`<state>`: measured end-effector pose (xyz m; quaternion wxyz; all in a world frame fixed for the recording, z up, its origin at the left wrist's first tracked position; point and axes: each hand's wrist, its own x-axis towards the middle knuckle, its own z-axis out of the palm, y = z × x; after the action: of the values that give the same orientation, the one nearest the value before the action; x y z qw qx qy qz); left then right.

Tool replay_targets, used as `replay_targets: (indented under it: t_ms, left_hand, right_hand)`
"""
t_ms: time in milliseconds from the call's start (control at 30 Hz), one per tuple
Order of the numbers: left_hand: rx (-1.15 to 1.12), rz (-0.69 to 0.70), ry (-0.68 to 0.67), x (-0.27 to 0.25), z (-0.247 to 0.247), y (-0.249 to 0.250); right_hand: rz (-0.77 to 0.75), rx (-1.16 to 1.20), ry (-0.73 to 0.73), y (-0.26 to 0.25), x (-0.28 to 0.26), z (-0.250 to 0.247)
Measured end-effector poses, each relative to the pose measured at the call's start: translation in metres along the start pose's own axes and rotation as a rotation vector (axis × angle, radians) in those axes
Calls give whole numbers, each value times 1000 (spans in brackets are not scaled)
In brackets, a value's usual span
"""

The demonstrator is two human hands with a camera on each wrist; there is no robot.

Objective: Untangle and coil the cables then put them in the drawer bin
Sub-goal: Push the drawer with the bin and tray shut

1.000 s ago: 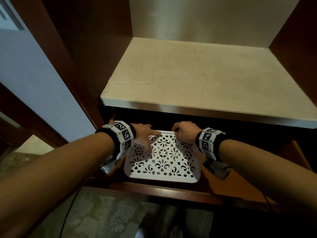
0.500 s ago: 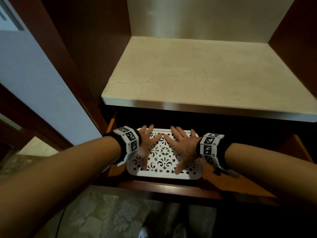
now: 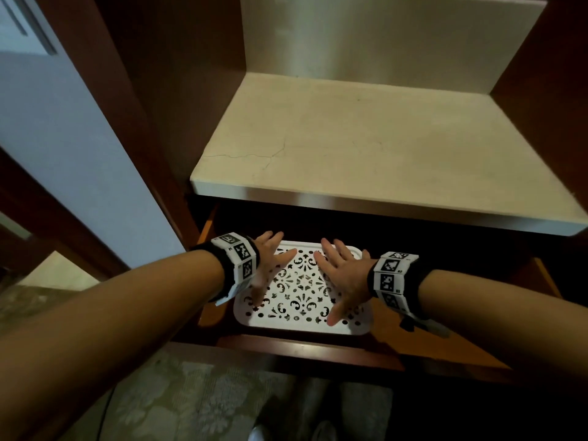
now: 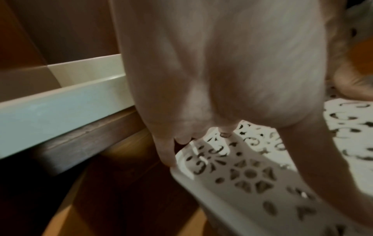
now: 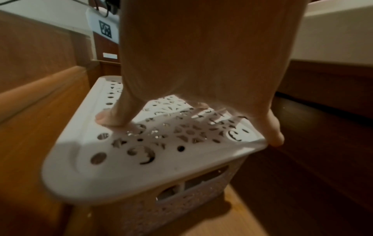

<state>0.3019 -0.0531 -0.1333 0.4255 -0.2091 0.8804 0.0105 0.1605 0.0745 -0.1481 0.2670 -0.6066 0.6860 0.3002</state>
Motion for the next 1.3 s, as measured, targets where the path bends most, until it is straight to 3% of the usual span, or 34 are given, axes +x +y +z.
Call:
replay_targets:
  t_ms: [667,900,1133,1300]
  left_hand:
    - [26,-32,-5,6,10,13]
    - [-17,-94,52,-5,2,9]
    - [8,-130,215,-37,-12,2]
    - [-71,-61,366,-57,-10,4]
  right_hand:
    - [46,-34,-9,-4,10,5]
    - [16,129,63,-2,-1,-10]
    - [92,294,215,9,-34,-21]
    - [161,349,294,14,-62,-10]
